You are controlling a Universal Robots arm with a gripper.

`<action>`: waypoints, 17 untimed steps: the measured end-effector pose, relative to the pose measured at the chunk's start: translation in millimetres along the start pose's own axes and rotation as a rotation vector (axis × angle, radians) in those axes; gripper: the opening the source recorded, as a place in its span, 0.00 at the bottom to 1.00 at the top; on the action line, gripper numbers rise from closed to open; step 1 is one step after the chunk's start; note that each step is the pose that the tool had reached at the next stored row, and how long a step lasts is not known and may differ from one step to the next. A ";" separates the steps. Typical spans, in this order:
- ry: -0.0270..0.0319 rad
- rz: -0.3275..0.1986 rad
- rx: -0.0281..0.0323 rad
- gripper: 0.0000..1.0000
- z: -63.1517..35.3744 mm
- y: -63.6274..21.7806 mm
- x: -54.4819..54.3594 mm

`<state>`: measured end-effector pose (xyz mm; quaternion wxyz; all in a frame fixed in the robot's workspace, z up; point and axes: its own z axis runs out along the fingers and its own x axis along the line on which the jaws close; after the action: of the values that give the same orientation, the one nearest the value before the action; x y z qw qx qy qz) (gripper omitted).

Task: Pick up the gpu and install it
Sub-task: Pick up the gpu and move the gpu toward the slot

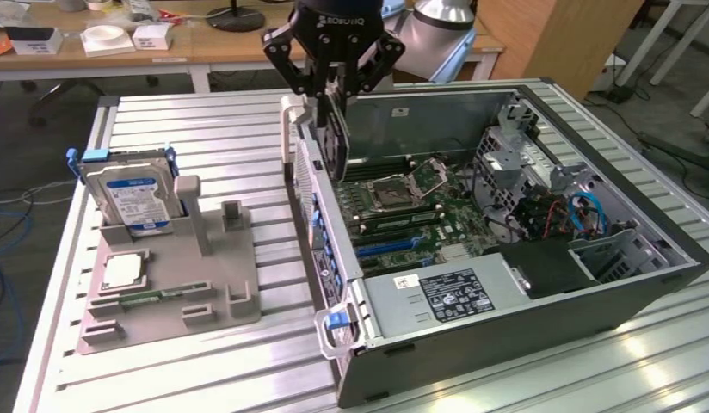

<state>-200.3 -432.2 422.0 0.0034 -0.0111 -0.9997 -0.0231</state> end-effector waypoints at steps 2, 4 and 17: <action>0.0001 0.000 0.0000 0.27 -0.1 0.1 -4.1; 0.0000 0.000 0.0000 0.27 -0.1 0.2 -8.1; 0.0000 0.000 0.0000 0.27 -0.2 0.7 -31.3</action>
<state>-169.0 -432.2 422.0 0.0034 -0.0111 -0.9997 -0.0231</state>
